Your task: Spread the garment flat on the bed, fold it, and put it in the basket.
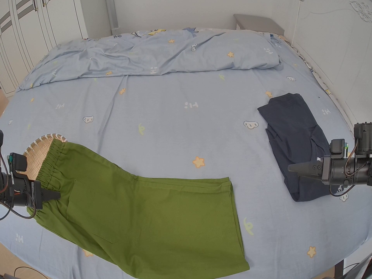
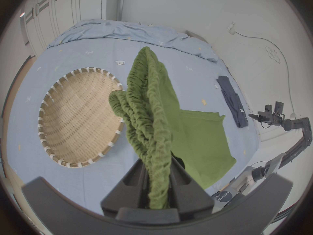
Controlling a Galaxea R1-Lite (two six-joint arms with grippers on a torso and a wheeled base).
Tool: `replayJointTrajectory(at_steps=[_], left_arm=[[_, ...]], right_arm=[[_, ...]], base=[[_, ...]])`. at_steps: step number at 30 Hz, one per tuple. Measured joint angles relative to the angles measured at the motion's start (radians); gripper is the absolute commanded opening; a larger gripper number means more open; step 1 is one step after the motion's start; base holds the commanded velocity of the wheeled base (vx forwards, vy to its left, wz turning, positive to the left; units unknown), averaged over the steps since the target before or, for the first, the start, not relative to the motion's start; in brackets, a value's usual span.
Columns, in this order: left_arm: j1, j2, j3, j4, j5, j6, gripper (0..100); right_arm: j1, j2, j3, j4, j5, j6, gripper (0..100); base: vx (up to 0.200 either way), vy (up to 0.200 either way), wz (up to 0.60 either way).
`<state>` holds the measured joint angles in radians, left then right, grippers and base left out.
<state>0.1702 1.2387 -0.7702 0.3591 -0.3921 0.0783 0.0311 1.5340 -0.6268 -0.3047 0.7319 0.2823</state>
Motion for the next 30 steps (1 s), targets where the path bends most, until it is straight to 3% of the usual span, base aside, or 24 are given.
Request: replayJointTrajectory(at_steps=[5,11,21,27,30], left_arm=[[-0.132,-0.017,-0.024,0.010,0.053,-0.072,0],[-0.350,-0.018,-0.097,0.026,0.210,-0.123,0],[-0.627,0.078,-0.219,-0.002,0.280,-0.150,0],[-0.791,0.153,-0.277,-0.017,0.413,-0.184,0],[-0.871,0.187,-0.285,-0.054,0.443,-0.238,0]], right_arm=[[0.010,-0.002,0.001,0.000,-0.017,0.000,100],[0.034,-0.003,0.005,0.000,-0.049,0.000,100],[0.050,-0.002,0.011,0.000,-0.064,0.000,100],[0.052,-0.002,0.013,0.000,-0.065,0.000,100],[0.052,-0.002,0.013,0.000,-0.065,0.000,100]], base=[[0.000,0.000,0.00],[0.000,0.000,0.00],[0.000,0.000,0.00],[0.000,0.000,0.00],[0.000,0.000,0.00]])
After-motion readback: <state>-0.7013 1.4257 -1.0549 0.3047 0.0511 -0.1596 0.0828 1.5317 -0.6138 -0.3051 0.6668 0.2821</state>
